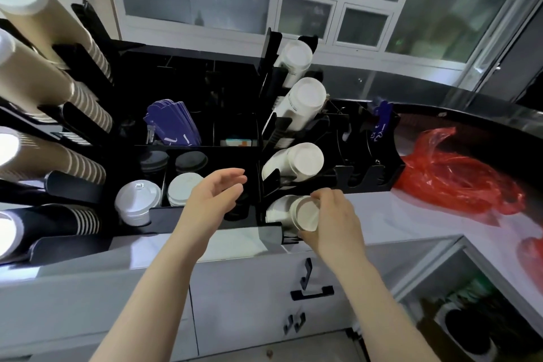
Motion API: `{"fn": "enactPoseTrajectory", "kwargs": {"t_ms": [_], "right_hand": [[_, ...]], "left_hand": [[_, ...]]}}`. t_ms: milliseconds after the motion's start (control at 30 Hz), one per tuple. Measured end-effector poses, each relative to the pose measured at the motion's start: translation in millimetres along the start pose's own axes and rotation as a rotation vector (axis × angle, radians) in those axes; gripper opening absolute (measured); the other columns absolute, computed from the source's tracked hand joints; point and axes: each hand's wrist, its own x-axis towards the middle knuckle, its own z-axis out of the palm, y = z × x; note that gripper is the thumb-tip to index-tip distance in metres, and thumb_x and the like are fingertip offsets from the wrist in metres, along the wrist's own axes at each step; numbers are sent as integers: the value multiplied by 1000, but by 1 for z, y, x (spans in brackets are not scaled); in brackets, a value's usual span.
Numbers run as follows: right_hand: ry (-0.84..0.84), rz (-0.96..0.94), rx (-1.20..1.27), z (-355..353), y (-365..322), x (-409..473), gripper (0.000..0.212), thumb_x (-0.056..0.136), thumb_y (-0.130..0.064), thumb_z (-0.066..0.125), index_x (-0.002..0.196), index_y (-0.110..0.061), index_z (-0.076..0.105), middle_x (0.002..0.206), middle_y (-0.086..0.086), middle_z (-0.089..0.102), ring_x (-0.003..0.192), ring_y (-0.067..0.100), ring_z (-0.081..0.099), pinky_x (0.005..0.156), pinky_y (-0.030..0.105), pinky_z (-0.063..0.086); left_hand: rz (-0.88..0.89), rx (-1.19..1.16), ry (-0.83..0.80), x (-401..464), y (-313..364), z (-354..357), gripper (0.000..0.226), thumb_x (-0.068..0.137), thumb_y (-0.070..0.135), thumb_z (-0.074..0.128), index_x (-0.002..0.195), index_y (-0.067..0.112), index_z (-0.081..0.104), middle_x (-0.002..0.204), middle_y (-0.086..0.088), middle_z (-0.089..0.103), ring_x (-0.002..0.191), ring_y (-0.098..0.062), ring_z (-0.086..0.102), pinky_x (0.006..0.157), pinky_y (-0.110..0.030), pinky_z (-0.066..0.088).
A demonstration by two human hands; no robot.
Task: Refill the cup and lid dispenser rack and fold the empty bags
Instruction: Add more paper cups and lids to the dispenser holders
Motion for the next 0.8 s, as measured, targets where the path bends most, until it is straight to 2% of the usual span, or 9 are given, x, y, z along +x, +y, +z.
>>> {"fn": "enactPoseTrajectory", "kwargs": {"t_ms": [100,167,233,267,333,400,467,533,800], "right_hand": [[-42,-15,-20,-3,4,4,69,67,-37,84,120,-27,41,115,-7,43,105,17,45,85,33,43],[-147,-10,35,-10,10,7,69,64,-40,84,119,-30,42,114,-10,43,106,14,42,87,33,43],[-239,4,201,-19,16,12,61,65,-39,83,115,-34,49,115,-14,44,108,8,42,86,25,42],[-241,3,286,-22,18,13,52,68,-38,81,111,-36,53,115,-17,46,108,3,43,83,18,40],[-147,2,414,-26,20,15,31,75,-34,75,100,-39,58,110,-21,53,100,-7,47,76,6,36],[7,28,507,-29,21,18,15,80,-26,71,86,-36,62,97,-18,62,89,-8,53,70,3,36],[129,61,583,-31,22,25,16,81,-16,70,79,-30,63,82,-15,66,78,-4,57,66,4,39],[205,62,643,-35,24,34,20,82,-10,70,77,-28,63,75,-16,66,73,-2,59,65,6,42],[313,-75,692,-52,12,100,33,80,-12,73,86,-40,57,85,-16,63,83,-3,59,72,5,44]], "left_hand": [[-3,8,-8,4,0,0,26,95,13,54,109,32,65,109,15,70,110,-7,61,94,-31,48],[-5,12,-11,6,1,1,26,95,13,54,109,32,64,108,14,70,110,-8,61,93,-31,48],[3,19,-15,9,1,1,26,95,13,54,109,32,64,108,14,70,109,-8,62,92,-31,48],[8,23,-17,10,2,1,26,95,13,54,110,32,64,109,14,70,109,-7,62,92,-31,49],[15,30,-18,12,2,0,26,95,14,54,110,32,64,109,14,70,108,-6,63,92,-31,49],[17,36,-16,15,1,0,26,95,14,55,109,32,65,108,14,70,107,-6,63,92,-32,49],[19,45,-15,17,0,-1,26,95,13,55,109,32,65,108,14,70,106,-6,63,92,-32,49],[22,54,-11,20,1,-1,26,95,13,55,109,32,65,108,13,70,106,-6,64,92,-33,49],[92,86,18,55,31,7,26,94,11,54,108,30,65,107,12,71,106,-7,64,91,-31,49]]}}
